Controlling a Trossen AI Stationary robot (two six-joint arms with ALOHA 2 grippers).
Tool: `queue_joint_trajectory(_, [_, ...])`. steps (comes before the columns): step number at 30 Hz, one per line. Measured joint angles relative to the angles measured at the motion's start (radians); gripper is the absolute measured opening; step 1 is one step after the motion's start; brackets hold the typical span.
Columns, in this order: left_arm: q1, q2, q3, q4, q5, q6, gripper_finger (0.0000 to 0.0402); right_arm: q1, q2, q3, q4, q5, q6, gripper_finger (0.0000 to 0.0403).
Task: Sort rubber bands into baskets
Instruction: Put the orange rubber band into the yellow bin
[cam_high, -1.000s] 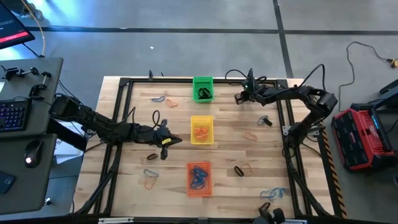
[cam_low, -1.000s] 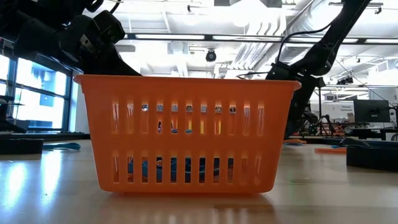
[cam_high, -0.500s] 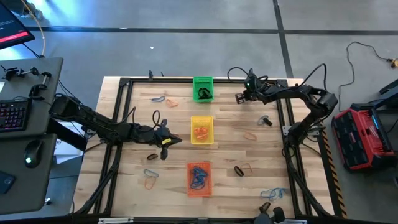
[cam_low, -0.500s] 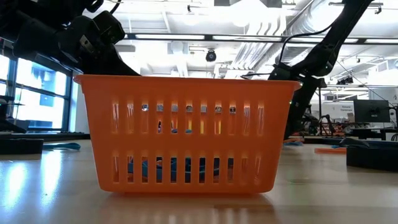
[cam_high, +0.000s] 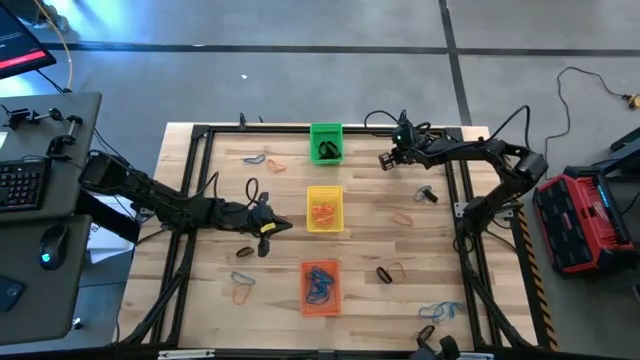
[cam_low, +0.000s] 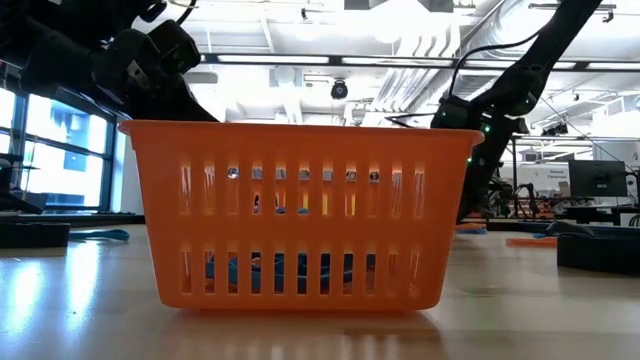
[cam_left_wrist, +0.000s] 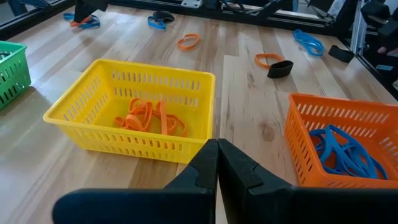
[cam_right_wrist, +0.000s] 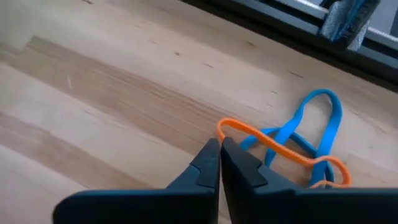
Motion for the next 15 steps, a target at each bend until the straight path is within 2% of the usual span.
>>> queue_joint_trajectory(3, [0.0, 0.0, 0.0, 0.0, 0.0, 0.0, 0.0, 0.003, 0.0, 0.0, -0.004, -0.006, -0.007, 0.0026])
queue_joint_trajectory(10, [0.0, 0.0, 0.0, 0.0, 0.0, -0.001, 0.0, 0.005, 0.002, 0.0, 0.037, 0.028, -0.023, 0.0111])
queue_joint_trajectory(15, [0.0, 0.0, 0.0, 0.0, 0.0, -0.001, 0.0, 0.002, 0.037, 0.0, 0.08, 0.015, -0.041, 0.0122])
